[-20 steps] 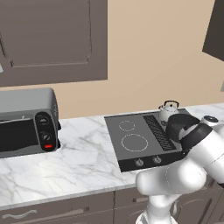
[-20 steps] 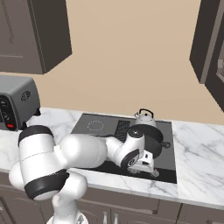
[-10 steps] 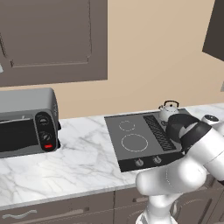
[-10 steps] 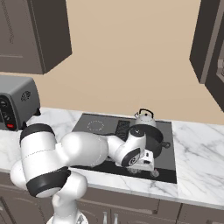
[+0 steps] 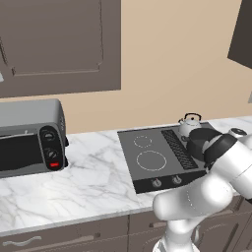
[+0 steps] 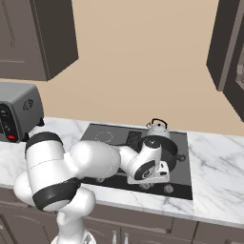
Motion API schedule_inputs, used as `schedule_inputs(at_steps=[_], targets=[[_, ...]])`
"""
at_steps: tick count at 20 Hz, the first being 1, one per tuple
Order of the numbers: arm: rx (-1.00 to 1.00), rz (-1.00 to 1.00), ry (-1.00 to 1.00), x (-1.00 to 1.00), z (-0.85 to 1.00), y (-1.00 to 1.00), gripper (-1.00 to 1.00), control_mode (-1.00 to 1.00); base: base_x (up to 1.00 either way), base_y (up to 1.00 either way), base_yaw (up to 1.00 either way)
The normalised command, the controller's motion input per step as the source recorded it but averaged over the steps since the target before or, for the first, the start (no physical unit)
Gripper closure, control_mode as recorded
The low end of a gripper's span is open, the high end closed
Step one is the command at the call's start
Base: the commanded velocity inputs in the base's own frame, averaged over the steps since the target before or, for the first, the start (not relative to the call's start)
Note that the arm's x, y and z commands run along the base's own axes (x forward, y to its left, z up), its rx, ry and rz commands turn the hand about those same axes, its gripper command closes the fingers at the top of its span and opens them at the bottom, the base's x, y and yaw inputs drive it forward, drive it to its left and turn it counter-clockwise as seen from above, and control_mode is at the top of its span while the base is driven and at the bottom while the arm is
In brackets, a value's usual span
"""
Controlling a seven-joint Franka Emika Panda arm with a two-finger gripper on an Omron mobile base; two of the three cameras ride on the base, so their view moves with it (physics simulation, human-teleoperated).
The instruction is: Pick the kettle from the cabinet and place it on a stove burner. Then pick the pot from the counter and place it on another stove burner. Finally, turn both burners on.
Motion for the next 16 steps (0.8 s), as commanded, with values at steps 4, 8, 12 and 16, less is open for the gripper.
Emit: schedule_inputs(at_steps=[4,8,12,16], targets=[[-0.11,0.26,0.0,-0.02,-0.25,0.18,1.0,-1.0,0.0,0.0,0.0],[-0.09,0.21,0.02,-0.09,-0.18,0.05,1.0,-1.0,0.0,0.0,0.0],[-0.04,0.2,0.0,-0.16,-0.1,0.02,1.0,-1.0,0.0,0.0,0.0],[-0.02,0.14,0.0,-0.11,-0.06,0.05,-1.0,-1.0,0.0,0.0,0.0]])
